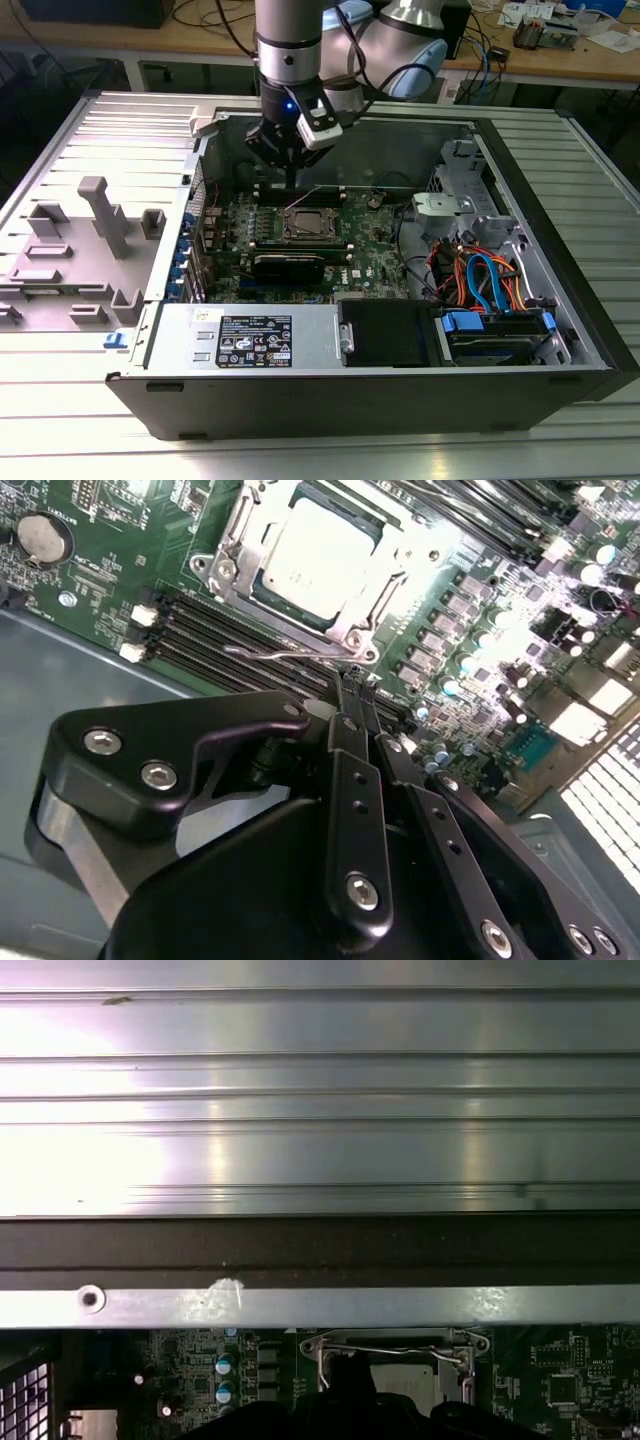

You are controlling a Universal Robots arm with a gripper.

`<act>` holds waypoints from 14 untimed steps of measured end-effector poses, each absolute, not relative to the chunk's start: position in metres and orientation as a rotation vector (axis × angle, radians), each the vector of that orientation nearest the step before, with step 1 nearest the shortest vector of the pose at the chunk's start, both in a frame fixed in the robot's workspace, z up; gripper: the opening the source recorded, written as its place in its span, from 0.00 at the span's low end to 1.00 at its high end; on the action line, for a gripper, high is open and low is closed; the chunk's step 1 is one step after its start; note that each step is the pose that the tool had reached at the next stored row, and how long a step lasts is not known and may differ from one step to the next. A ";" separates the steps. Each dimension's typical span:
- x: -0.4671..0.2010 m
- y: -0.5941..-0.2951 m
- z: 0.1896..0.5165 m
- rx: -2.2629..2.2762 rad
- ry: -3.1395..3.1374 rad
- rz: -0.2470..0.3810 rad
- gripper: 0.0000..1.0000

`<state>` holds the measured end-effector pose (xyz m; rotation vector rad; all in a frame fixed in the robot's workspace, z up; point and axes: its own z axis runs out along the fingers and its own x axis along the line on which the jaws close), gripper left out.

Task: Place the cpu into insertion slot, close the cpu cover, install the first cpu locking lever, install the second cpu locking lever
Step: 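Install the first cpu locking lever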

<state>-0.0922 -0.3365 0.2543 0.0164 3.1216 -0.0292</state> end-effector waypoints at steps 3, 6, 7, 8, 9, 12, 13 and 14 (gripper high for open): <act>-0.088 -0.336 0.252 0.016 3.121 -0.030 0.11; -0.084 -0.336 0.248 0.016 3.119 -0.030 0.11; -0.084 -0.336 0.246 0.017 3.119 -0.030 0.11; -0.083 -0.335 0.243 0.017 3.119 -0.030 0.11; -0.083 -0.335 0.241 0.016 3.118 -0.030 0.11; -0.083 -0.333 0.237 0.010 3.117 -0.031 0.11; -0.083 -0.332 0.236 0.010 3.117 -0.031 0.11; -0.082 -0.332 0.235 0.010 3.117 -0.030 0.11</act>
